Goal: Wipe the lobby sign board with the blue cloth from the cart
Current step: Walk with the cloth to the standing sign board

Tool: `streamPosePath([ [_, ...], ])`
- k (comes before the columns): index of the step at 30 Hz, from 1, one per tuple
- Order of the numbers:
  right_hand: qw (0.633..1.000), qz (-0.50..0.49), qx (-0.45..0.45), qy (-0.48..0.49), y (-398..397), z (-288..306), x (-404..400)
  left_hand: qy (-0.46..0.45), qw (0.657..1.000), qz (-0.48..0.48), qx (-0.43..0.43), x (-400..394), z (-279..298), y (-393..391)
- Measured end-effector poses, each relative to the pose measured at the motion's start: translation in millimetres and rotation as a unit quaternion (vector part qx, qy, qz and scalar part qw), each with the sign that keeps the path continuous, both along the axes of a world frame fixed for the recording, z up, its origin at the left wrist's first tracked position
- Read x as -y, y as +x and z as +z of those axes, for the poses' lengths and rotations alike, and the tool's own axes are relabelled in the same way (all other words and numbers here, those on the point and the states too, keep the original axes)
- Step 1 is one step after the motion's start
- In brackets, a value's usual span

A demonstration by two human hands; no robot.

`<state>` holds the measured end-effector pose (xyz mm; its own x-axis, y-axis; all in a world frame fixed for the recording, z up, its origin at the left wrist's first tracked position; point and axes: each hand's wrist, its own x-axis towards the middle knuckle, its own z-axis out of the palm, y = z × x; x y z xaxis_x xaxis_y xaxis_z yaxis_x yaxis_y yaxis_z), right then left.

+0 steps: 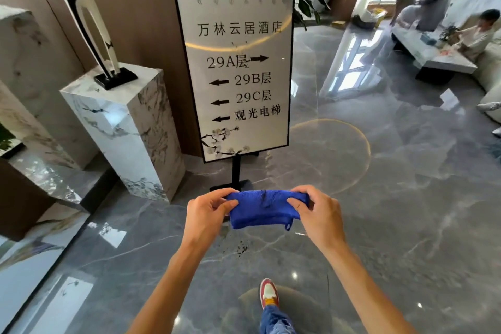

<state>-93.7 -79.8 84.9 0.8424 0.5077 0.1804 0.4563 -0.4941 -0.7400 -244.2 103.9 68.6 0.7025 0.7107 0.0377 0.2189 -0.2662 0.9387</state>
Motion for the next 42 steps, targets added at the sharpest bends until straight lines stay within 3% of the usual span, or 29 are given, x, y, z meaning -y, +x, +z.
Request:
streamPosePath([
  [16, 0.993, 0.120, 0.017, 0.011, 197.2, 7.3, -89.7, -0.031, 0.990, 0.137, -0.011, -45.6, 10.7, 165.1],
  [27, 0.982, 0.177, -0.038, 0.055, 259.8, 1.9, -133.7, -0.058, 0.981, 0.187, -0.011, -80.2, 1.6, 220.9],
  [37, 0.971, 0.151, -0.161, 0.096, 284.5, -2.5, -205.3, -0.180, 0.970, 0.152, 0.061, -159.7, -3.2, 250.8],
  [42, 0.942, 0.141, -0.251, 0.173, 292.3, 3.2, -242.7, -0.220, 0.963, 0.122, 0.099, -204.3, -4.5, 264.1],
])
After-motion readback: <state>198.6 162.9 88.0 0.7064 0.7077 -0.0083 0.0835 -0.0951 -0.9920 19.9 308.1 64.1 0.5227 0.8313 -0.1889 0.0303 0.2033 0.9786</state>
